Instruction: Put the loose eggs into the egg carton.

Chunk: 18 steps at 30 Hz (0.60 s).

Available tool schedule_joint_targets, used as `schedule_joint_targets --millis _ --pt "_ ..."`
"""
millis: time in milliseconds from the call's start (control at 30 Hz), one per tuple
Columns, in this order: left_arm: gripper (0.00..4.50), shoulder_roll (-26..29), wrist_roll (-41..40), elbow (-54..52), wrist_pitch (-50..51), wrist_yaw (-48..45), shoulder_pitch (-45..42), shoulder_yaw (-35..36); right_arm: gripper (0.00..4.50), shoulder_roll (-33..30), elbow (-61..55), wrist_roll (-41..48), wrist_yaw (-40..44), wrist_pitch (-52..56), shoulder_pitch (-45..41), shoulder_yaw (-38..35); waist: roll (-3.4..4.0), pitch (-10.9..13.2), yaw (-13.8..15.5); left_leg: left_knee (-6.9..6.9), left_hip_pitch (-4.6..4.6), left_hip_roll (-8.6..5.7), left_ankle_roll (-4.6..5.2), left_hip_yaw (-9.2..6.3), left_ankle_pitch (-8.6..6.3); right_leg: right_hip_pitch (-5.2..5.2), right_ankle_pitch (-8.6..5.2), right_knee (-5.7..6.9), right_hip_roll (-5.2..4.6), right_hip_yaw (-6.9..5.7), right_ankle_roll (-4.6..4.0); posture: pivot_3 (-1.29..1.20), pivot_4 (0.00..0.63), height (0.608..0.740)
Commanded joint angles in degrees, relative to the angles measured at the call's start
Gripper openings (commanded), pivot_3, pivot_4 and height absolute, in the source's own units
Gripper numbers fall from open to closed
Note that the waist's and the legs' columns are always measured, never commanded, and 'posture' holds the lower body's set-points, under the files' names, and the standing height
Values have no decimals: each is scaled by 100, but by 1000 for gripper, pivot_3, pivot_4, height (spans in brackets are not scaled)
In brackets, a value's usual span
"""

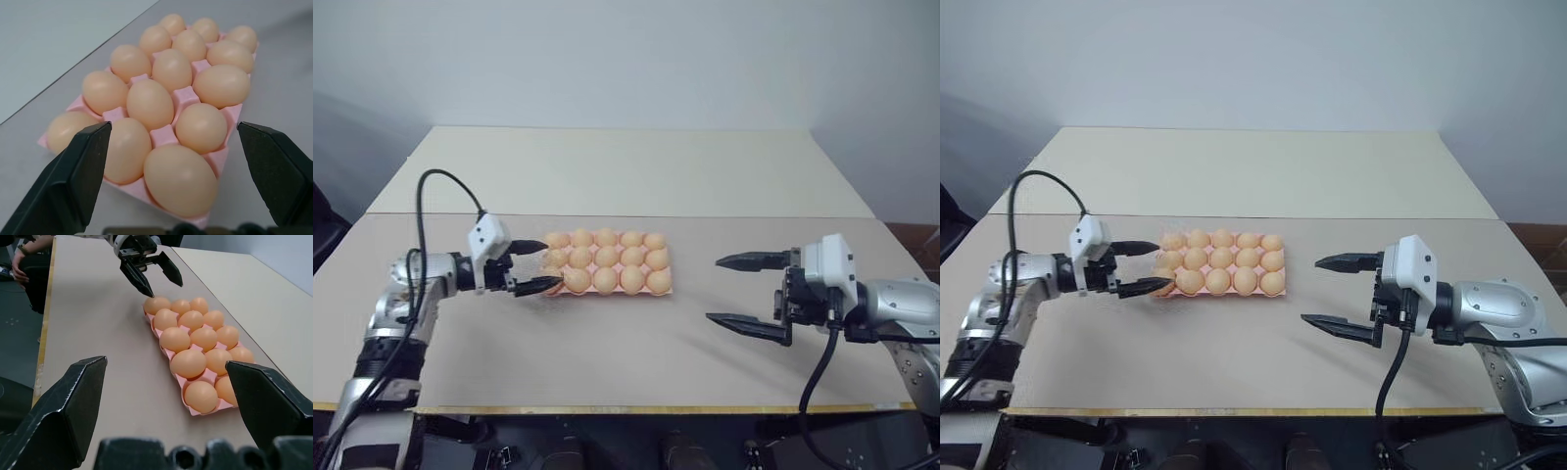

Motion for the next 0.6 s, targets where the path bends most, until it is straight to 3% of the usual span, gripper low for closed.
schedule_joint_targets --millis 33,233,367,600 --pt "4457 465 -465 -663 328 -72 380 703 4500 3 27 47 71 -129 -147 -31 0 0 5 0 0 2 0 -1 0 0 0 -1 1 0 0 0 150 740" --pt "4457 1086 -948 -1728 845 -72 1809 1865 4500 -27 268 14 249 -153 -397 77 1 1 22 0 0 5 0 5 0 -1 0 -3 -1 0 0 0 150 740" --pt "4457 1022 -1355 -2549 1240 21 2683 2497 4500 -29 437 -21 353 -165 -565 147 1 1 58 0 3 7 0 5 0 3 -1 -4 -2 -4 -1 0 150 740" --pt "4457 956 -1751 -3606 1646 290 3515 3003 4500 -10 518 -24 453 -145 -492 158 1 1 60 -1 2 8 -1 6 0 1 -1 -7 -2 -3 -2 0 150 740"
